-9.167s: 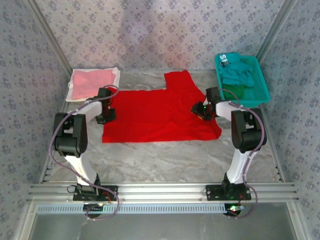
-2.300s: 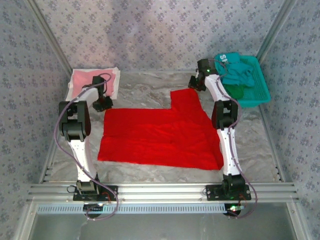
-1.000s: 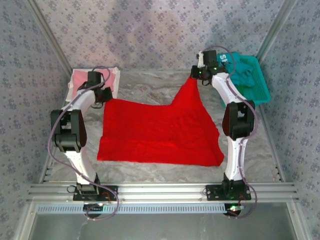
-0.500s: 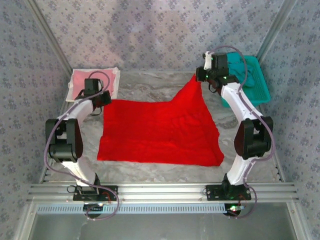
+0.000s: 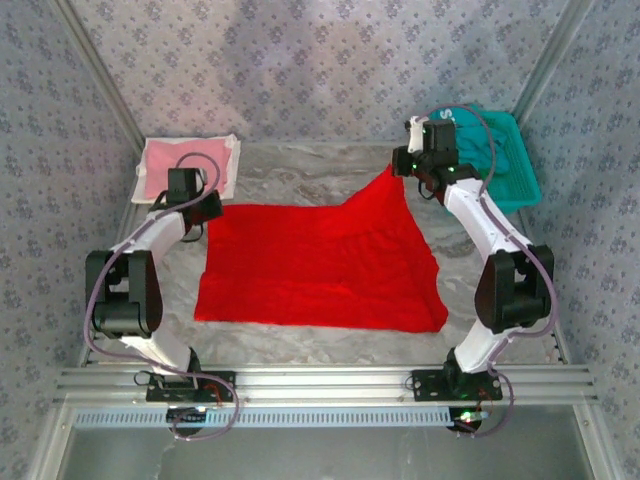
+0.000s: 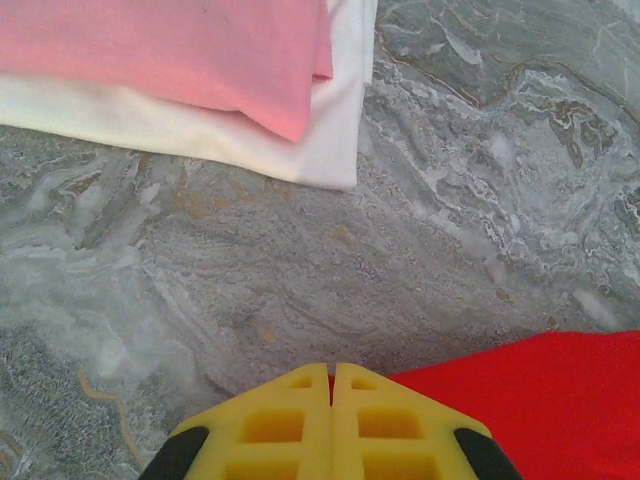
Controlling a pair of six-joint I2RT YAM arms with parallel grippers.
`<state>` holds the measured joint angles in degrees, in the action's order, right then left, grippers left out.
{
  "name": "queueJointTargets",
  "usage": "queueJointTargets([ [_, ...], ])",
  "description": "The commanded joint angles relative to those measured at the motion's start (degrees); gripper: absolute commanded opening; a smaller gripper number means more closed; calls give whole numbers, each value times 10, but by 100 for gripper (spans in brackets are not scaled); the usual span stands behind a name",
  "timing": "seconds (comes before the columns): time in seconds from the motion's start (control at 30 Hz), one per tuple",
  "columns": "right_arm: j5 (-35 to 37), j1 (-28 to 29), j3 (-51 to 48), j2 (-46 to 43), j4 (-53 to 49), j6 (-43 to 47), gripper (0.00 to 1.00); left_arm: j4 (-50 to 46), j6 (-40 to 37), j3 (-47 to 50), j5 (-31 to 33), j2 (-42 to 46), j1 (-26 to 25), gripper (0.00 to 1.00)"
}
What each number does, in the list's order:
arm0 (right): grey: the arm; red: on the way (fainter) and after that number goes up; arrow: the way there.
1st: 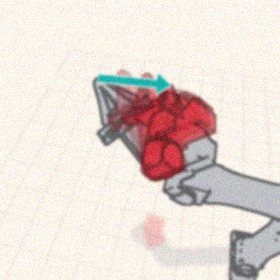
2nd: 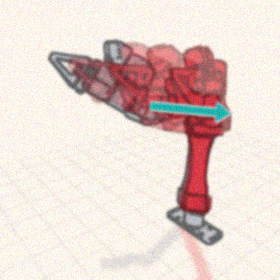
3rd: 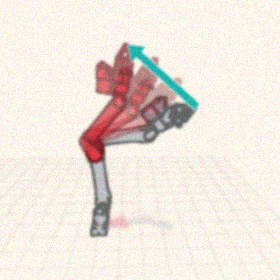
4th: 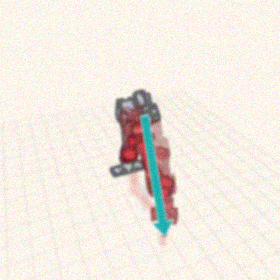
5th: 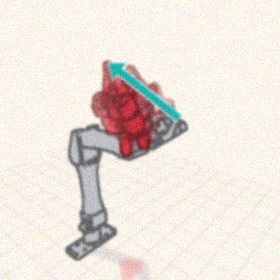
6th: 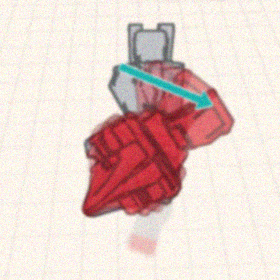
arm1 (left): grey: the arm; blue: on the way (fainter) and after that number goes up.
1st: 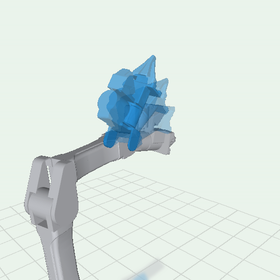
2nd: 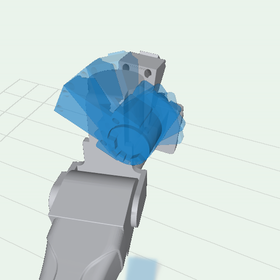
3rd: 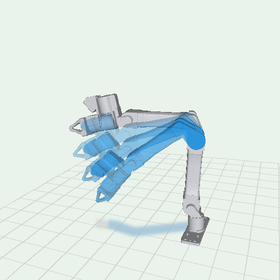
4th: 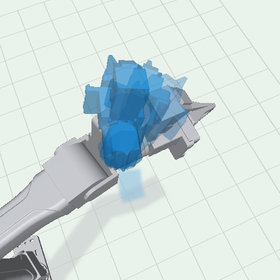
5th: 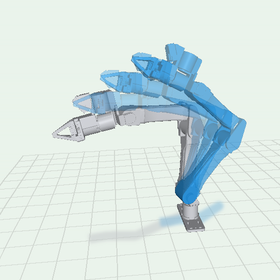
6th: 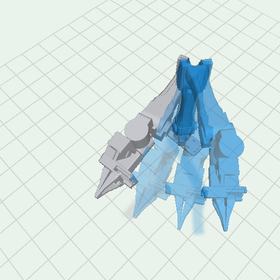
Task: Fold and stack the t-shirts
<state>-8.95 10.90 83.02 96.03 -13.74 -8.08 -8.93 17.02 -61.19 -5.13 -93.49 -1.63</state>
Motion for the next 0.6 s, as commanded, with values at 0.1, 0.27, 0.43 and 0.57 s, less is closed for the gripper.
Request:
queueJointTargets([
  [0.1,13,11,-4,-31,9,12,0,12,5,2,-3,21,-6,0],
  [0.27,18,21,-3,-40,7,20,0,16,6,12,3,39,-18,0],
  [0.43,18,24,-2,-48,7,24,0,15,6,19,3,53,-19,0],
  [0.57,21,25,-3,-53,10,24,0,19,6,24,12,57,-19,0],
])
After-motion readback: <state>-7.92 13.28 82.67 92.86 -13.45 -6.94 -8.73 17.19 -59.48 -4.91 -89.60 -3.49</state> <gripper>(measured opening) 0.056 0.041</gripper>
